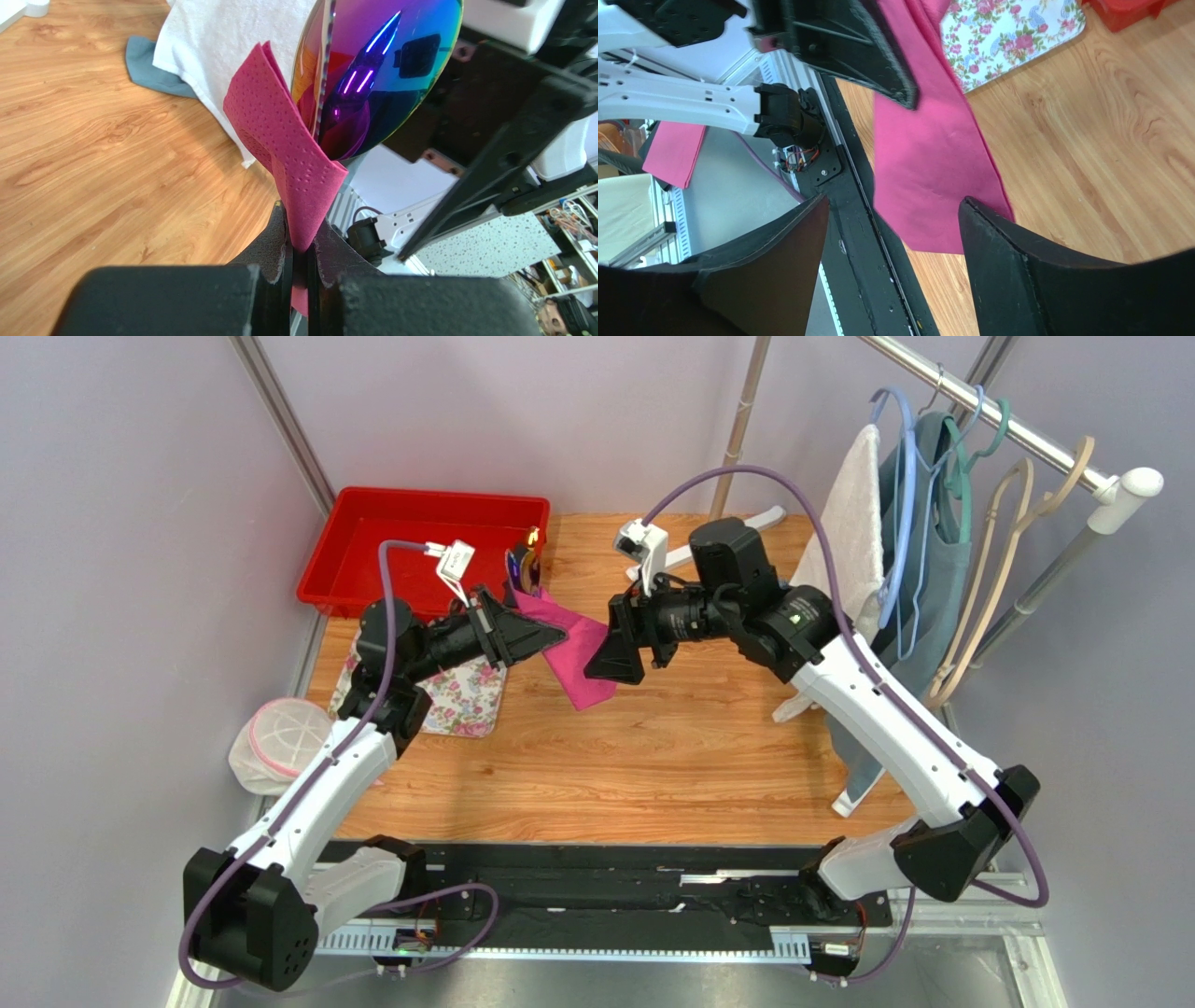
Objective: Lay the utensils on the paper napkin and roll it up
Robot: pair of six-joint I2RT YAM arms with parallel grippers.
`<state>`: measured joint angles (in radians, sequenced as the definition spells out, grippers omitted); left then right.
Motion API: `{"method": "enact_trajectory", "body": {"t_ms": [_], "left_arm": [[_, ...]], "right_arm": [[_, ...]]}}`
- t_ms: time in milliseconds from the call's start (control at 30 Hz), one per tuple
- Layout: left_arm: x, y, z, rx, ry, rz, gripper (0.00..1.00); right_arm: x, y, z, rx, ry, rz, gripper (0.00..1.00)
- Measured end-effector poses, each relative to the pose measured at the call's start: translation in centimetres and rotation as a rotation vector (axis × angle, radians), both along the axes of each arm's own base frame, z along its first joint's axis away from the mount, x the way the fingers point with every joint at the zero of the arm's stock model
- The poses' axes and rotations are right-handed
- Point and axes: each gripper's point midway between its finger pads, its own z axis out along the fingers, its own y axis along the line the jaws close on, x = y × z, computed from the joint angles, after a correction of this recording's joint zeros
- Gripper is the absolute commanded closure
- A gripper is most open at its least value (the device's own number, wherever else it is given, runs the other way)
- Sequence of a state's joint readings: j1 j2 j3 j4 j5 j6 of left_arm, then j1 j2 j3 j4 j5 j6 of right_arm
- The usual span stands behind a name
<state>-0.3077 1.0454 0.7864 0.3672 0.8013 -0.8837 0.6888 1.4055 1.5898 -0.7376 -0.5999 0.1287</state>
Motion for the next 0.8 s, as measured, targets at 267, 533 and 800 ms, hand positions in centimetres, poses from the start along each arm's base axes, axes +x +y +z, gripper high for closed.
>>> {"method": "enact_trajectory", "body": {"t_ms": [267, 533, 800], "left_arm": [[-1.1, -0.9, 0.9, -0.021, -0.018, -0.051, 1.0], [-1.8, -1.0, 2.0, -0.046, -0.042, -0.078, 1.0], [-2.7, -1.1, 3.0, -0.073, -0.063, -0.123, 1.0]], "right_arm": [[1.4, 2.2, -3.1, -0.028, 0.062, -0.009, 0.24], [0.8, 3.6, -2.6, 0.029, 0.094, 0.045, 0.47], [-1.1, 4.5, -1.5, 0.119, 0.149, 0.164, 0.65]]}}
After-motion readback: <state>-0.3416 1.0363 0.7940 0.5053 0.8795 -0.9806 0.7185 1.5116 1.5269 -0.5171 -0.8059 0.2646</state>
